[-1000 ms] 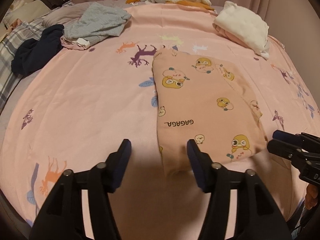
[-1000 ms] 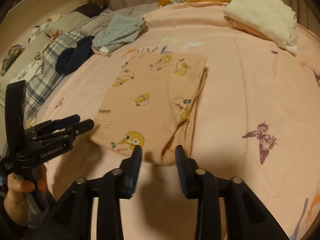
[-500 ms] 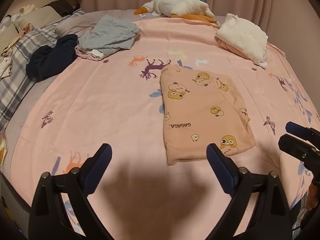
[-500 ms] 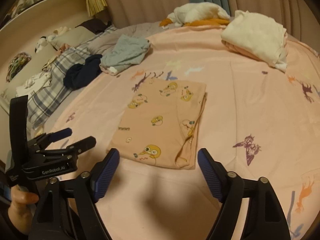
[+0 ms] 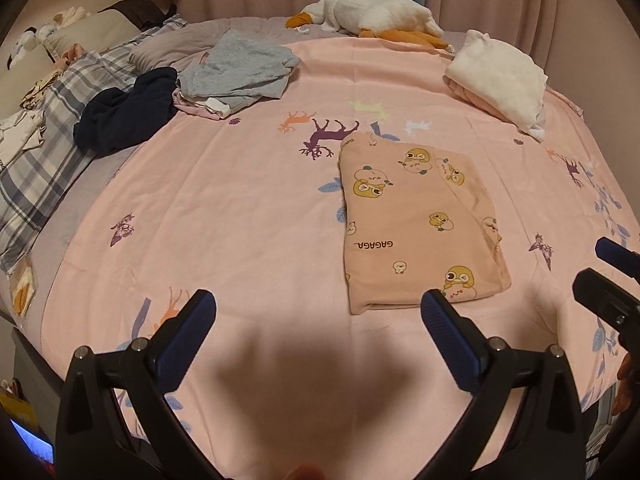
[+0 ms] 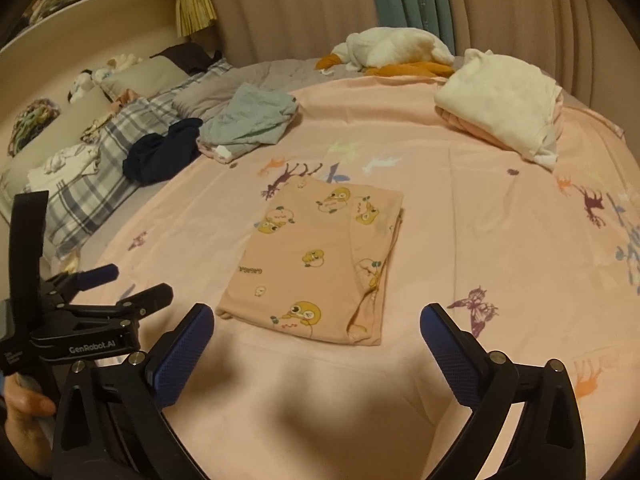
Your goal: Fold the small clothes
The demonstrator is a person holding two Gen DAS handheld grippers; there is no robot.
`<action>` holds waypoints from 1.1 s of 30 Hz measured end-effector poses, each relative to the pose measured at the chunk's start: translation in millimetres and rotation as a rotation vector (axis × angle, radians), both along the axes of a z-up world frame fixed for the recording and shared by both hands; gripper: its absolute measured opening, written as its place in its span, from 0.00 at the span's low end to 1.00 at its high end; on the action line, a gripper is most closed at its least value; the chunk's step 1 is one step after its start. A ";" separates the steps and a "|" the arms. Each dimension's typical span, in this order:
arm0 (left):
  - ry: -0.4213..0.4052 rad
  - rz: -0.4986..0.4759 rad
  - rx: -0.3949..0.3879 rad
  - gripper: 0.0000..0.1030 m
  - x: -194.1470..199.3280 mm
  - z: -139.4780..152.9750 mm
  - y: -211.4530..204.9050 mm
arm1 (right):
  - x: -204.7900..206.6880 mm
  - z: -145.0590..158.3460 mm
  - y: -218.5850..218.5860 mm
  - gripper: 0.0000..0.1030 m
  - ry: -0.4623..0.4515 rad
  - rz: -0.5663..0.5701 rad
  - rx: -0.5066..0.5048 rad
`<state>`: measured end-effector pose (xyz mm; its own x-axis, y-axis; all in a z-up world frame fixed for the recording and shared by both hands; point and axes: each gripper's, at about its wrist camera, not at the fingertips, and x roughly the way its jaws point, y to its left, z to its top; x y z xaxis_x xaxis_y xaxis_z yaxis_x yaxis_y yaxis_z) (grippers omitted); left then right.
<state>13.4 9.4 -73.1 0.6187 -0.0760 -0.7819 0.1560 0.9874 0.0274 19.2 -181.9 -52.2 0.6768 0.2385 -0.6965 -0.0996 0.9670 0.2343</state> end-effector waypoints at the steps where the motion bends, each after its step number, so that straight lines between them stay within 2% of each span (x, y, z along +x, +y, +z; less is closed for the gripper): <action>1: 0.003 0.003 0.003 1.00 -0.4 0.2 0.0 | -0.2 0.4 1.1 0.99 0.003 -0.006 -0.009; 6: 0.014 0.007 -0.002 1.00 -3.1 2.7 -0.3 | 0.5 -0.8 6.7 0.99 0.035 -0.052 -0.053; 12: 0.019 0.018 0.001 1.00 -4.5 5.3 0.6 | 2.6 -6.1 10.5 0.99 0.078 -0.076 -0.040; 33: 0.039 0.037 0.004 1.00 -3.6 1.8 4.1 | 6.0 -5.6 18.0 0.99 0.081 -0.062 -0.064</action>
<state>9.8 13.5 -71.3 0.5898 -0.0504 -0.8059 0.1208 0.9923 0.0264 25.2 -163.9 -57.9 0.6297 0.1509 -0.7621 -0.0222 0.9841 0.1765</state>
